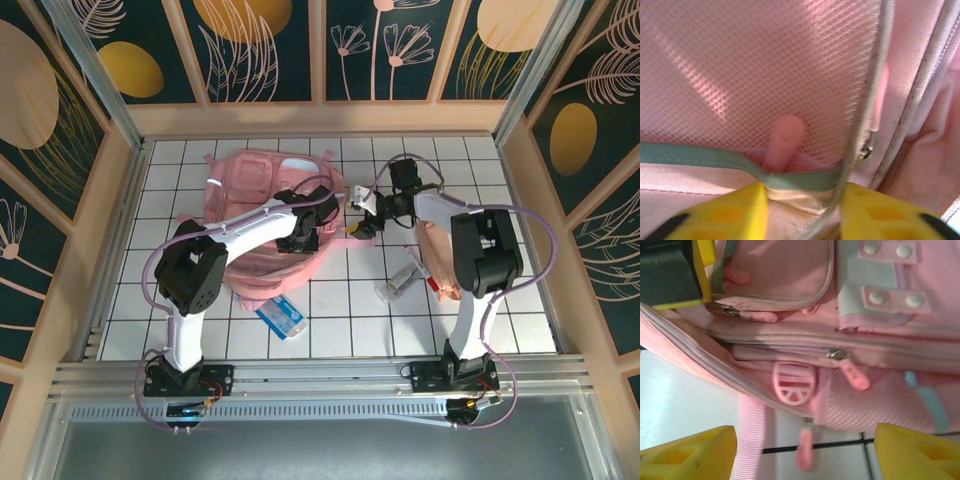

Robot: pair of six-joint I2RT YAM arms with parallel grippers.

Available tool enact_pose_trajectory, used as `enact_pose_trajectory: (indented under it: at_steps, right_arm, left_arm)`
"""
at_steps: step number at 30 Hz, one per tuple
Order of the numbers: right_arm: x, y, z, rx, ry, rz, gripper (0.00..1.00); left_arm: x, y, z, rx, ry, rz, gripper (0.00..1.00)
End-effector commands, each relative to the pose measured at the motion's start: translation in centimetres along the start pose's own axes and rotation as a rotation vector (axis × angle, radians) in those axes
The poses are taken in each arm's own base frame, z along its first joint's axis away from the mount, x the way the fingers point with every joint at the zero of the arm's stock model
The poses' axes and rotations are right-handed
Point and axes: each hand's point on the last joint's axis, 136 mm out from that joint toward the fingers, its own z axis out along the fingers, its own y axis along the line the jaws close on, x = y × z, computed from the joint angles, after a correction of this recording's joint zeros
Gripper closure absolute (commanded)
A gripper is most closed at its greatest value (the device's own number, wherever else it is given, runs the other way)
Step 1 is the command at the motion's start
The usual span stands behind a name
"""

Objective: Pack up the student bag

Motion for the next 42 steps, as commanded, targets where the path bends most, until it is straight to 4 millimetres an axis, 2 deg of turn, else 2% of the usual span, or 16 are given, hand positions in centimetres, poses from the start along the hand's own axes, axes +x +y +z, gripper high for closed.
enact_pose_trajectory:
  at_steps: [1, 4, 11, 14, 19, 23, 24, 25, 26, 27, 29, 32, 35, 39, 42]
  right_arm:
    - [-1.1, -0.2, 1.0, -0.048, -0.032, -0.095, 0.3]
    - [0.2, -1.7, 2.3, -0.027, 0.028, -0.11, 0.31]
    - [-0.9, -2.1, 5.2, -0.066, 0.034, -0.08, 0.32]
    - [-1.4, -2.0, 6.6, -0.09, 0.031, -0.056, 0.39]
    - [-0.8, -2.0, 7.8, -0.086, 0.043, -0.016, 0.42]
    - [0.5, -2.5, 8.5, -0.055, 0.072, 0.032, 0.47]
    - [1.0, -2.5, 8.7, -0.052, 0.08, 0.041, 0.5]
    - [1.3, -2.4, 8.8, -0.055, 0.086, 0.048, 0.53]
    - [1.5, -2.2, 8.8, -0.064, 0.091, 0.054, 0.56]
    - [1.5, -1.9, 8.9, -0.072, 0.089, 0.056, 0.59]
    - [1.4, -1.7, 8.7, -0.08, 0.08, 0.054, 0.67]
    - [0.9, -1.1, 8.4, -0.096, 0.058, 0.04, 0.74]
    - [0.2, -0.9, 7.8, -0.101, 0.03, 0.018, 0.78]
    - [-0.7, -1.0, 7.0, -0.11, -0.018, 0.014, 0.82]
    - [-0.9, -1.2, 6.8, -0.106, -0.028, 0.016, 0.82]
  left_arm:
    - [0.2, 2.8, 0.9, -0.153, 0.018, 0.004, 0.78]
    - [-0.5, 3.7, -0.1, -0.212, -0.002, 0.025, 1.0]
    - [-3.0, 4.2, -6.1, -0.151, -0.111, -0.011, 1.0]
    - [-3.5, 4.4, -8.2, -0.119, -0.154, -0.02, 1.0]
    - [-3.9, 5.2, -9.9, -0.098, -0.208, -0.021, 1.0]
    - [-3.9, 3.9, -9.4, -0.048, -0.2, 0.021, 1.0]
    - [-3.8, 3.5, -9.0, -0.034, -0.187, 0.041, 0.92]
    - [-3.5, 3.1, -8.5, -0.018, -0.177, 0.059, 0.76]
    - [-3.2, 2.9, -8.0, -0.006, -0.169, 0.094, 0.54]
    - [-2.8, 2.9, -7.6, -0.002, -0.164, 0.13, 0.42]
    - [-2.0, 3.3, -6.9, -0.002, -0.162, 0.211, 0.32]
    - [0.0, 3.8, -6.1, 0.02, -0.137, 0.365, 0.29]
    - [0.7, 5.2, -7.2, 0.017, -0.177, 0.458, 0.28]
    - [-0.1, 5.7, -10.8, 0.08, -0.397, 0.599, 0.28]
    - [-0.2, 5.2, -13.9, 0.148, -0.646, 0.808, 0.29]
